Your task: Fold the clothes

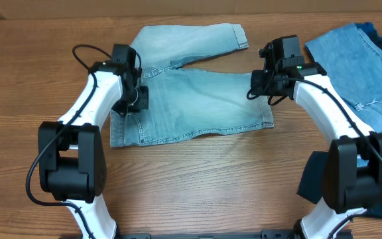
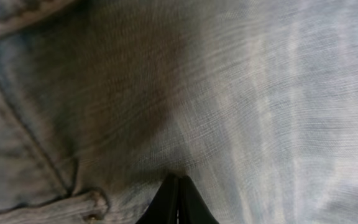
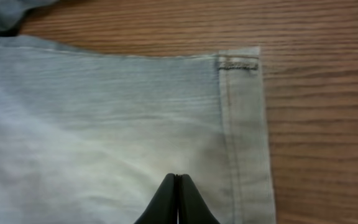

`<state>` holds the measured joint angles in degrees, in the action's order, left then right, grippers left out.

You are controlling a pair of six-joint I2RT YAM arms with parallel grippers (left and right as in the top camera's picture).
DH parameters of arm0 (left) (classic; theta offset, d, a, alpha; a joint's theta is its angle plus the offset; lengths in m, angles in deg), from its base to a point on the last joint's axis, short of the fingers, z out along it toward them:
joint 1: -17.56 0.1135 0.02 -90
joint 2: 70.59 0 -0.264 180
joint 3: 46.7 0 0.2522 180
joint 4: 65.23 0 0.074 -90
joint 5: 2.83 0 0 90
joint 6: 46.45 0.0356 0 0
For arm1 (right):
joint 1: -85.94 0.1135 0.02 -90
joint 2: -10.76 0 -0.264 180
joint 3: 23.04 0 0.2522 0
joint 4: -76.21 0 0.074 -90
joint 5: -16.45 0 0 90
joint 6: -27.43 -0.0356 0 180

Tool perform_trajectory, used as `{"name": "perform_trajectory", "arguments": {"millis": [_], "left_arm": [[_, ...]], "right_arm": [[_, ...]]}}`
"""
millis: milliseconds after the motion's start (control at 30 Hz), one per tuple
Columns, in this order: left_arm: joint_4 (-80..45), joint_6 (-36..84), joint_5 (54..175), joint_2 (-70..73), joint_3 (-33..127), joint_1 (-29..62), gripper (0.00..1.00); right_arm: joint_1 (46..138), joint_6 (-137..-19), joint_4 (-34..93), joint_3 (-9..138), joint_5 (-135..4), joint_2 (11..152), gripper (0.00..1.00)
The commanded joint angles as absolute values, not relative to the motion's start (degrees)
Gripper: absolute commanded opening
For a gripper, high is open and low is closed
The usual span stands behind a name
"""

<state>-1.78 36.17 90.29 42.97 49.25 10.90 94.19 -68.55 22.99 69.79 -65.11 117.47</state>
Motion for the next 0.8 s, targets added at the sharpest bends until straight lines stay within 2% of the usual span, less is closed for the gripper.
{"name": "perform_trajectory", "arguments": {"millis": [0,300,600,767], "left_arm": [[-6.39,32.72,88.65,42.67,44.57,10.38,0.04],[-7.29,32.11,88.58,42.67,38.67,8.87,0.04],[-5.32,30.62,88.15,42.67,31.87,7.36,0.04],[-0.12,30.6,87.75,42.67,31.81,7.36,0.04]], "right_arm": [[92.81,-68.61,26.14,69.72,-67.07,121.32,0.04],[92.81,-70.56,26.2,69.7,-68.3,131.0,0.04],[92.81,-73.6,6.88,69.39,-68.58,131.07,0.04],[92.83,-76.15,2.36,66.25,-68.54,131.07,0.04]]}}
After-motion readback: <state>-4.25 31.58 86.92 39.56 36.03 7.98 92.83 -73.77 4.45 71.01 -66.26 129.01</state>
